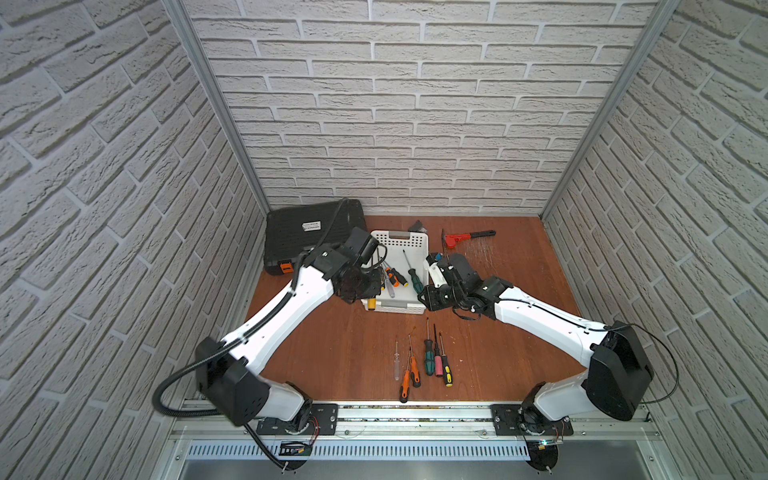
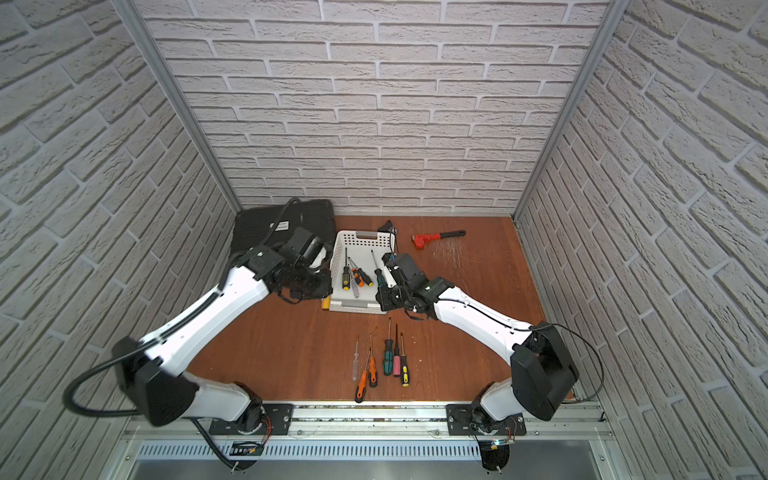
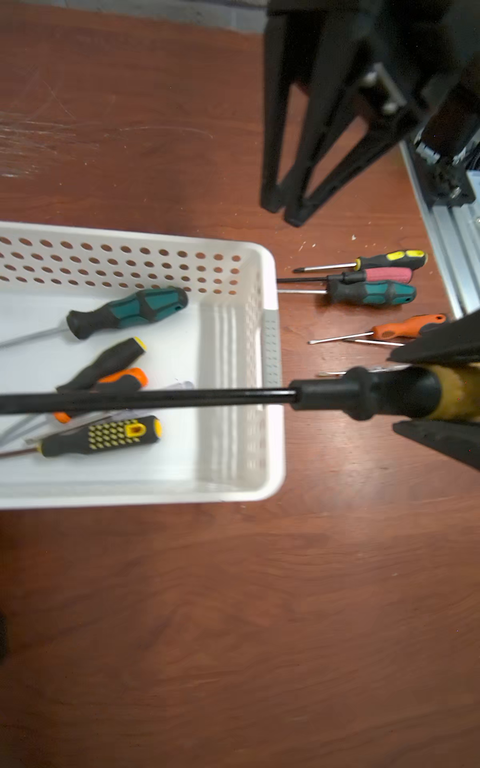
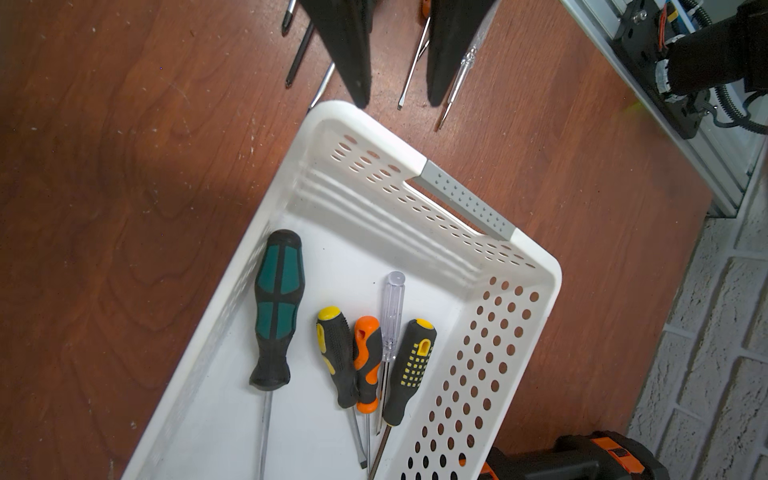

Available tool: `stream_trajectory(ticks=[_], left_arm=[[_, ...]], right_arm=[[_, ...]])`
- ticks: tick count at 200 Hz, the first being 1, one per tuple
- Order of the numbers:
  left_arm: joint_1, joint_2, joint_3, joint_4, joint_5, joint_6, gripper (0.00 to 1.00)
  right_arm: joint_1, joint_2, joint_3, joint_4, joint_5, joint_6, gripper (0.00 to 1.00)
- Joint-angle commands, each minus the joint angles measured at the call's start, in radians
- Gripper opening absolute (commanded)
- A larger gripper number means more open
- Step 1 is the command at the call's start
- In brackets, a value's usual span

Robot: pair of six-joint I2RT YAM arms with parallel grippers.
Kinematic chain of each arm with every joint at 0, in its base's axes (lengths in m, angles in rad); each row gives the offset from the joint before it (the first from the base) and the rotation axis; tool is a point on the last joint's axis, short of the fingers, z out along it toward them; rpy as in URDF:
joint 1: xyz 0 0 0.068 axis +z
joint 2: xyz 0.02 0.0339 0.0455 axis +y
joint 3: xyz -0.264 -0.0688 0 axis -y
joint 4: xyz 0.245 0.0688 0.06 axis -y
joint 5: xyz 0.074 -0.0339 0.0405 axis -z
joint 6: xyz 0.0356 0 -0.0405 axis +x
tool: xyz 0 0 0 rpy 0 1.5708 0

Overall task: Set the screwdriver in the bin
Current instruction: 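Carry the yellow-handled screwdriver with the left gripper toward the bin, then lower the yellow-handled screwdriver into the bin and open the left gripper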

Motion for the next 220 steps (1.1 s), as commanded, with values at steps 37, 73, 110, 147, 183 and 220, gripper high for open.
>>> stream_trajectory(ticks=[37,73,110,147,183,220], left_arm=[[0.064,0.431,0.318,-0.022,-0.05,0.213,0.07],[0.1,0.536,0.318,0.043,0.006,0.193,0.07],[0.111,0.596,0.274,0.118,0.06,0.163,0.07],[0.112,0.638,0.276,0.135,0.069,0.148,0.09],[0.114,0.636,0.249,0.164,0.066,0.129,0.27],[0.114,0.573,0.219,0.184,0.043,0.119,0.41]], right_arm=[[0.003,-0.067,-0.024,0.055,-0.006,0.037,0.26],[0.003,-0.117,-0.052,0.022,0.032,0.019,0.26],[0.003,-0.125,-0.073,0.001,0.032,0.004,0.27],[0.003,-0.126,-0.079,0.001,0.023,0.002,0.27],[0.002,-0.12,-0.066,-0.005,0.023,0.0,0.27],[0.003,-0.111,-0.065,-0.007,0.03,0.006,0.28]])
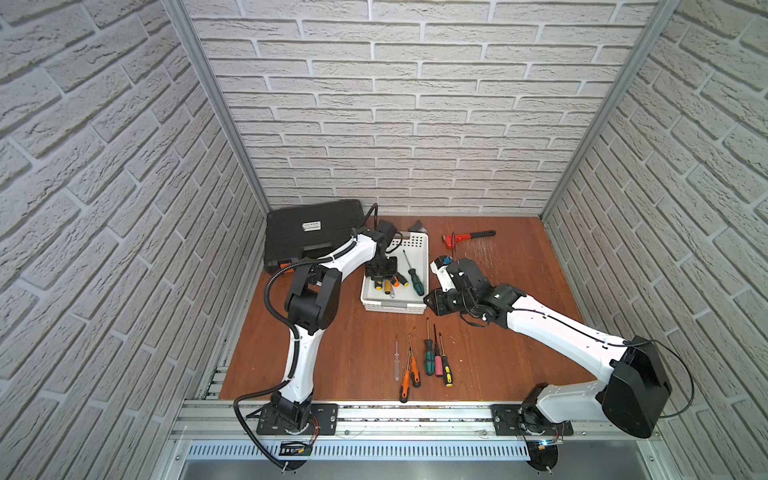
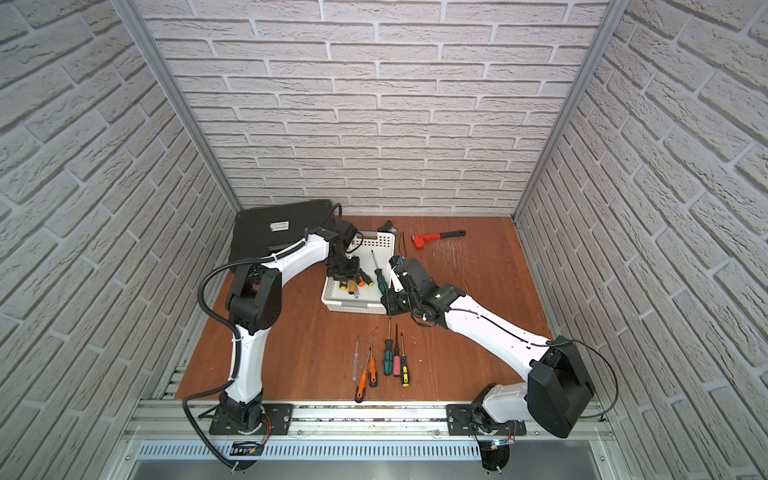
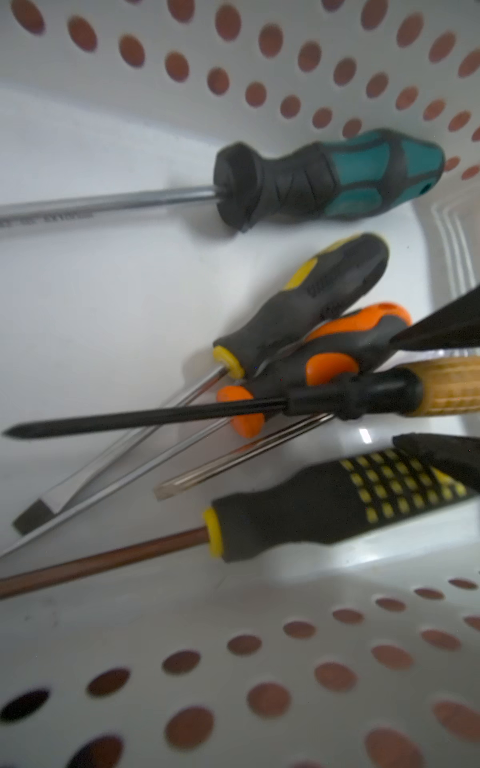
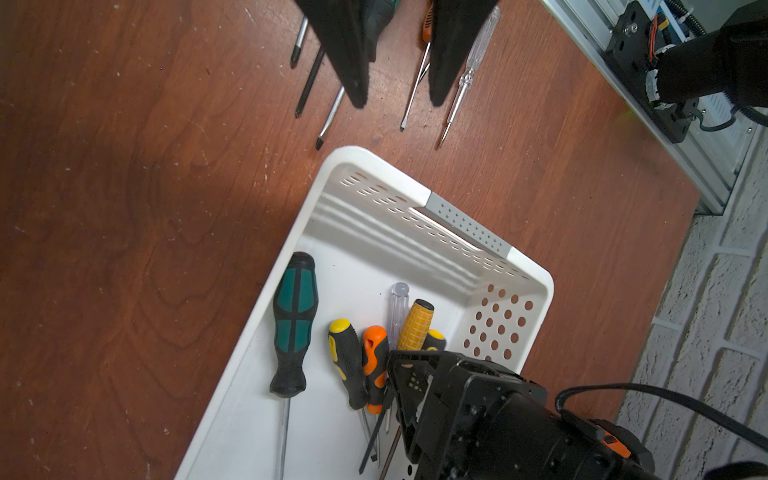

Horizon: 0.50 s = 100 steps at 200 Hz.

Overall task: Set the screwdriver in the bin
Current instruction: 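Lower the yellow-handled screwdriver into the bin and open the left gripper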

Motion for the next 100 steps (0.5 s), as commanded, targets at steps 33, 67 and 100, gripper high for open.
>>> stream_trajectory(ticks=[33,67,100], left_arm=[[0.005,-0.142,-0.059,0.032,-0.038,-0.008,0.43],[0.004,-0.28,-0.137,0.105,-0.021,-0.014,0.44],[0.001,-0.417,-0.227,0.136,-0.007,-0.023,0.43]], right_arm=[[0.002,0.019,0.032,-0.015,-0.002,-0.006,0.28],[0.003,0.004,0.037,-0.021,0.004,-0.002,0.28],[0.002,-0.012,0.056,-0.077,0.042,-0.026,0.29]])
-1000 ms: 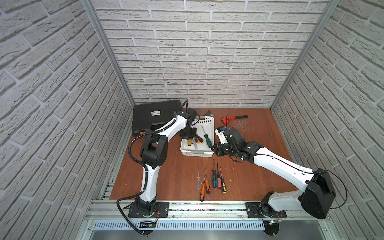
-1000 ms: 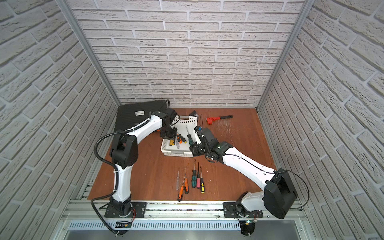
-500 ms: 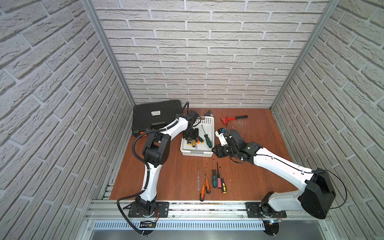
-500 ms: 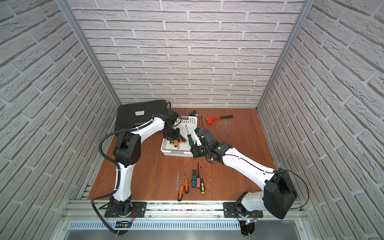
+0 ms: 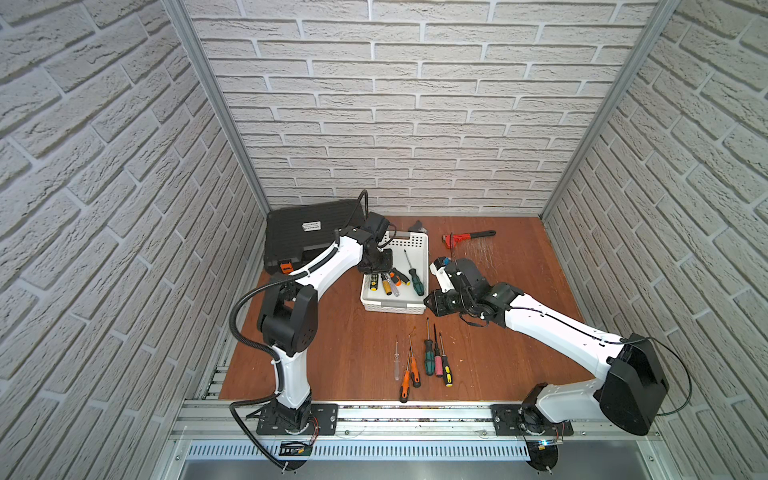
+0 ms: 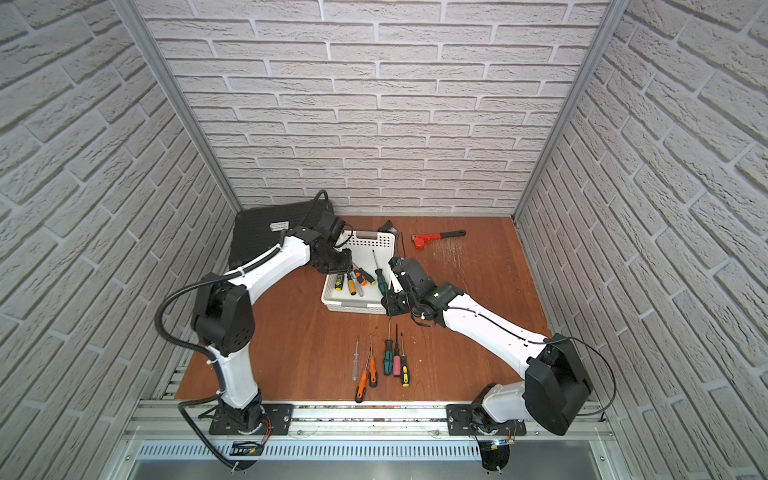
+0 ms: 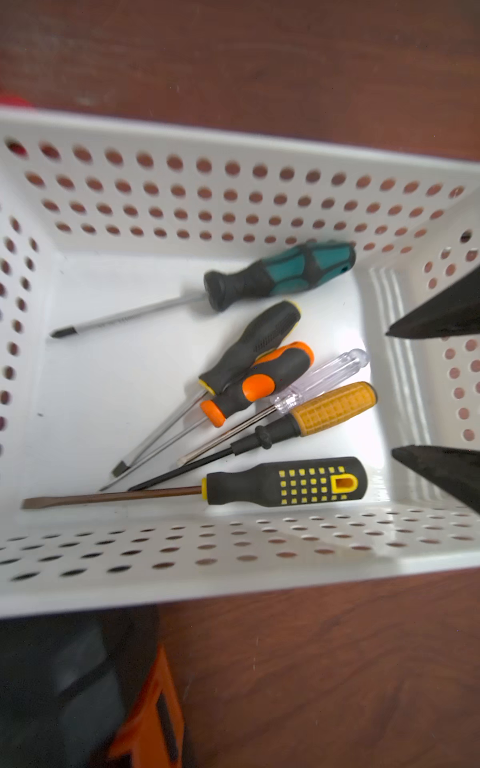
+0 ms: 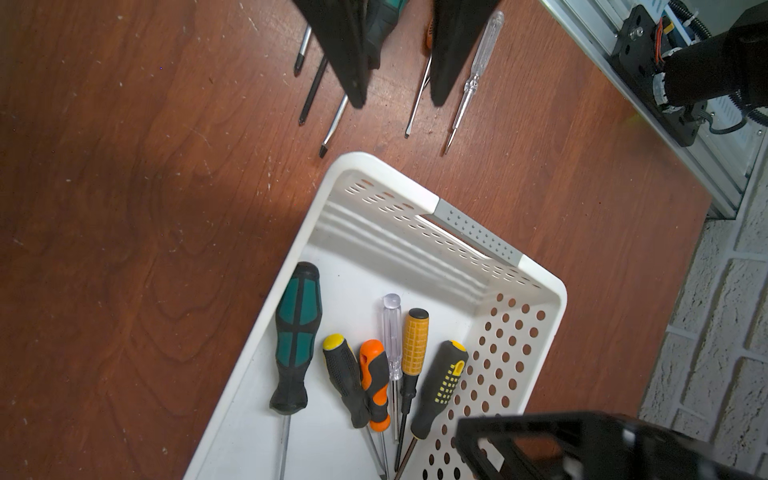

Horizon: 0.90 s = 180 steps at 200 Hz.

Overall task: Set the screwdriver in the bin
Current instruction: 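Lower the yellow-handled screwdriver into the bin and open the left gripper, then withdraw the left gripper while the right gripper grasps the black-yellow screwdriver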

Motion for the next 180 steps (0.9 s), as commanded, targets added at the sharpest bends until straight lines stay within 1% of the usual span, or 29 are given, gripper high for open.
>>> stream_trajectory(ticks=[1,33,45,62,75,87,105,117,131,151,180], left_arm=[[0.001,-0.098,-0.068,0.049,0.013,-0.011,0.44],[-0.026,-0.238,-0.219,0.094,0.01,-0.018,0.43],[-0.048,-0.3,-0.3,0.125,-0.002,-0.026,0.43],[-0.093,-0.404,-0.428,0.181,-0.033,-0.043,0.43],[-0.14,-0.486,-0.523,0.224,-0.056,-0.05,0.43],[-0.191,-0.557,-0.597,0.242,-0.103,-0.066,0.44],[-0.264,-0.642,-0.696,0.266,-0.165,-0.098,0.45],[-0.294,-0.687,-0.747,0.278,-0.197,-0.135,0.45],[-0.308,-0.726,-0.793,0.299,-0.213,-0.171,0.45],[-0.31,-0.761,-0.822,0.31,-0.236,-0.194,0.46],[-0.31,-0.763,-0.821,0.296,-0.25,-0.183,0.46]], right_arm=[[0.002,-0.03,0.041,-0.04,0.034,-0.023,0.29],[0.01,-0.054,0.042,-0.108,0.044,-0.02,0.3],[0.021,-0.067,0.025,-0.138,0.06,-0.012,0.32],[0.048,-0.09,-0.012,-0.182,0.097,0.013,0.33],[0.075,-0.11,-0.048,-0.212,0.121,0.048,0.33],[0.115,-0.137,-0.093,-0.238,0.153,0.095,0.35],[0.184,-0.181,-0.167,-0.254,0.186,0.188,0.37],[0.233,-0.197,-0.204,-0.257,0.204,0.245,0.39],[0.28,-0.192,-0.219,-0.279,0.234,0.289,0.41],[0.311,-0.157,-0.224,-0.305,0.247,0.339,0.41],[0.346,-0.098,-0.235,-0.28,0.227,0.397,0.34]])
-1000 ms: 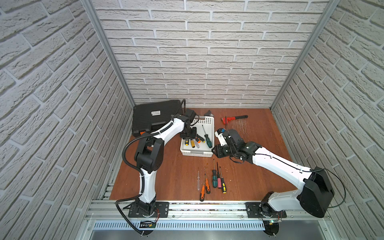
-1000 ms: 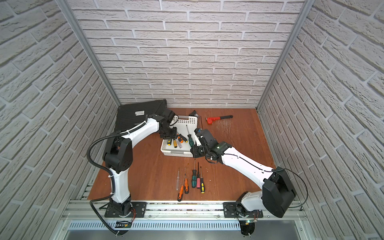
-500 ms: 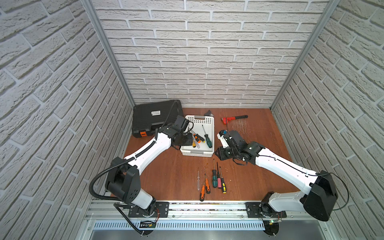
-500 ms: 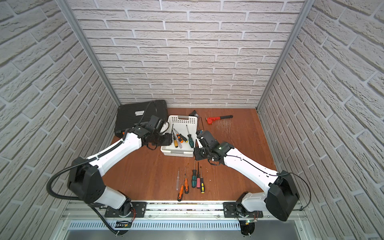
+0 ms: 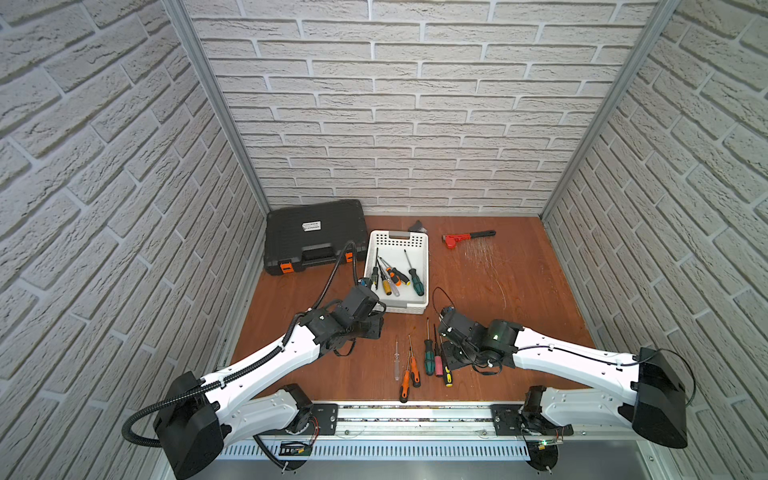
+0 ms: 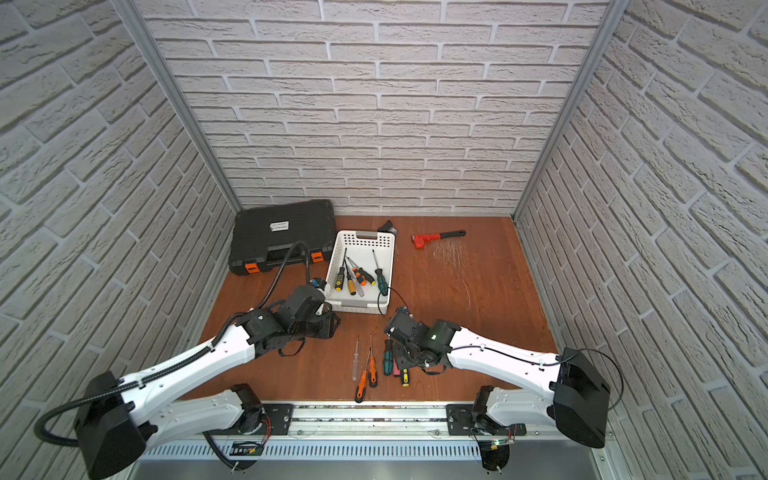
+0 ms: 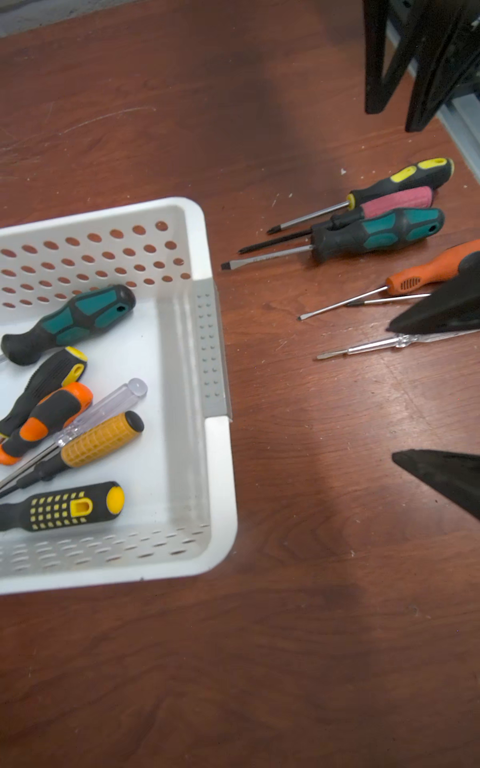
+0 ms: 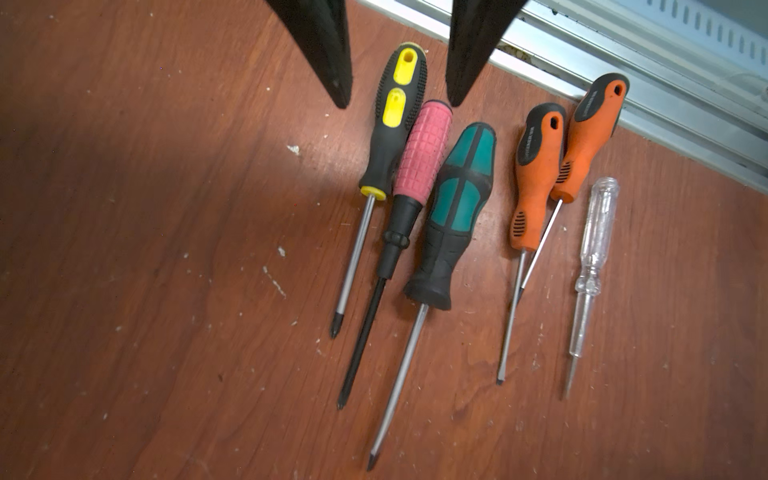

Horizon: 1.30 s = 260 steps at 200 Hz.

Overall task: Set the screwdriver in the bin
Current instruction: 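Withdraw the left gripper while the right gripper grasps the black-yellow screwdriver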

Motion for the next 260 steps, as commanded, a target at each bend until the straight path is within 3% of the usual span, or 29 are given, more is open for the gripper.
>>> stream_trajectory(ticks=[1,165,228,260], left_arm=[[-0.005,-0.013,-0.003,0.05,-0.051,-0.014,0.46],[-0.001,-0.029,-0.02,0.04,-0.088,-0.037,0.48],[0.002,-0.025,-0.015,0.028,-0.1,-0.036,0.48],[0.003,-0.03,-0.012,0.014,-0.112,-0.036,0.48]], right_arm=[[0.023,0.043,-0.012,0.008,0.021,0.093,0.34],[0.031,0.188,-0.073,0.088,0.006,0.161,0.41],[0.031,0.251,-0.067,0.096,-0.001,0.148,0.35],[0.031,0.261,-0.066,0.096,-0.004,0.155,0.27]])
